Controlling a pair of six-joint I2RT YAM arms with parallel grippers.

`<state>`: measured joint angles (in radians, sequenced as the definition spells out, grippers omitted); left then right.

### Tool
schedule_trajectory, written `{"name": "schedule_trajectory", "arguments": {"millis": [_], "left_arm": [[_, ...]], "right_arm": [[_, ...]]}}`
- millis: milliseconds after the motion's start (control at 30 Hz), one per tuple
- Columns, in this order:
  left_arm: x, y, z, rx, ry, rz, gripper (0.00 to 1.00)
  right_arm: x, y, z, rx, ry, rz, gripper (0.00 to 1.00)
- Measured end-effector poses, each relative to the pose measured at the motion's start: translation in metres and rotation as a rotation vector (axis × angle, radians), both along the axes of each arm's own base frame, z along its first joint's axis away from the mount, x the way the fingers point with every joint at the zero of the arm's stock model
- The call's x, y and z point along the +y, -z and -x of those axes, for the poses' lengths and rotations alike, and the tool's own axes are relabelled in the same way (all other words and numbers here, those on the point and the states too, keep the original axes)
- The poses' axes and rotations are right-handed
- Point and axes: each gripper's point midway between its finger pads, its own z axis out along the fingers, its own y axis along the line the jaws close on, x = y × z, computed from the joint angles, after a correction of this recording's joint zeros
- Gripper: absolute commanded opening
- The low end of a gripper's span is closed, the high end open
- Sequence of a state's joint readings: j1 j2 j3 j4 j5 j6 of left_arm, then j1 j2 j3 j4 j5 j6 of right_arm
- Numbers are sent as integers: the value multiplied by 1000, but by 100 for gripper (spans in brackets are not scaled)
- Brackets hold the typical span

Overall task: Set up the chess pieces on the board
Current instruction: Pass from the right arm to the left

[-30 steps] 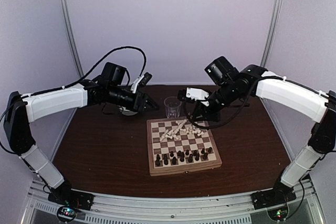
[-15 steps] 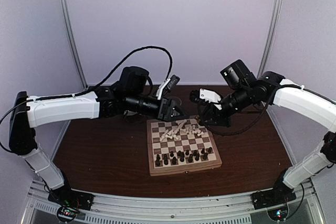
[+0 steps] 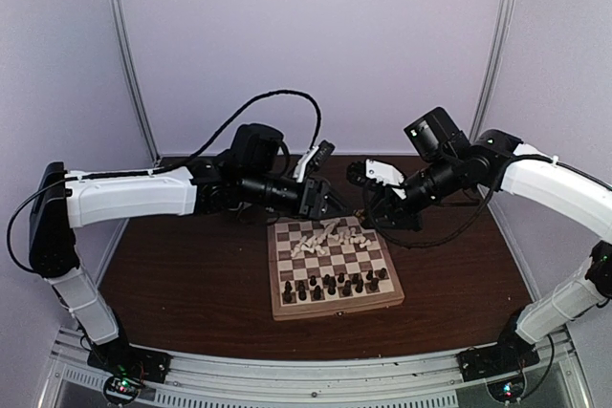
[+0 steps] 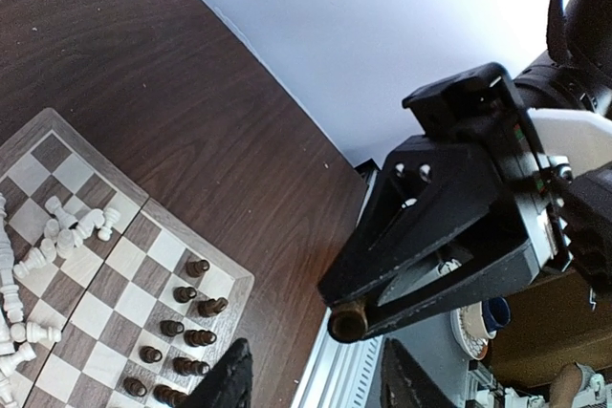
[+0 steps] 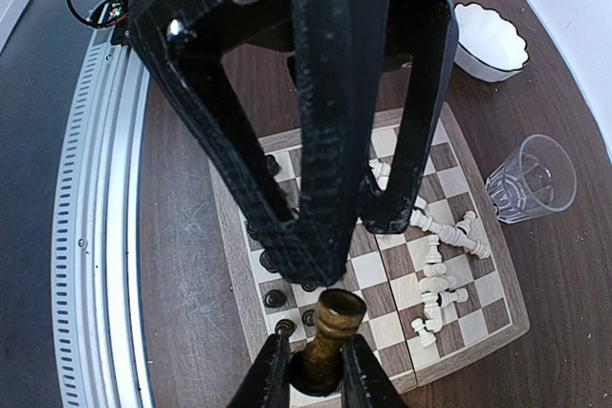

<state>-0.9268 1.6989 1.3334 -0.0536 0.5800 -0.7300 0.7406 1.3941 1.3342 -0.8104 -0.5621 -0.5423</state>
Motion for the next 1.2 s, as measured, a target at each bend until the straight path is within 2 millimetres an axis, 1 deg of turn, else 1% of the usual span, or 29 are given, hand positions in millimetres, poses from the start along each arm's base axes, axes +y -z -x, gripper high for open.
{"name": "schedule_trajectory", "arguments": {"millis": [233, 633, 733, 900, 1000, 1100, 1200], "left_arm": [[-6, 6, 4, 27, 26, -2, 41], [-18, -3, 8, 37, 71, 42, 26], [-21, -1, 8, 45, 80, 44, 23], [-24, 5, 11, 64, 94, 37, 14], [-25, 5, 11, 69, 95, 37, 11], [-25, 3, 11, 65, 96, 41, 9], [-27, -2, 10, 48, 93, 44, 9]], "right_arm": [[0, 0, 0, 0, 0, 0, 19], [0, 0, 0, -2, -3, 0, 20], [0, 0, 0, -2, -4, 0, 20], [0, 0, 0, -2, -4, 1, 20], [0, 1, 0, 0, -4, 1, 31], [-2, 3, 0, -2, -2, 7, 39], [-15, 8, -2, 9, 25, 16, 43]]}}
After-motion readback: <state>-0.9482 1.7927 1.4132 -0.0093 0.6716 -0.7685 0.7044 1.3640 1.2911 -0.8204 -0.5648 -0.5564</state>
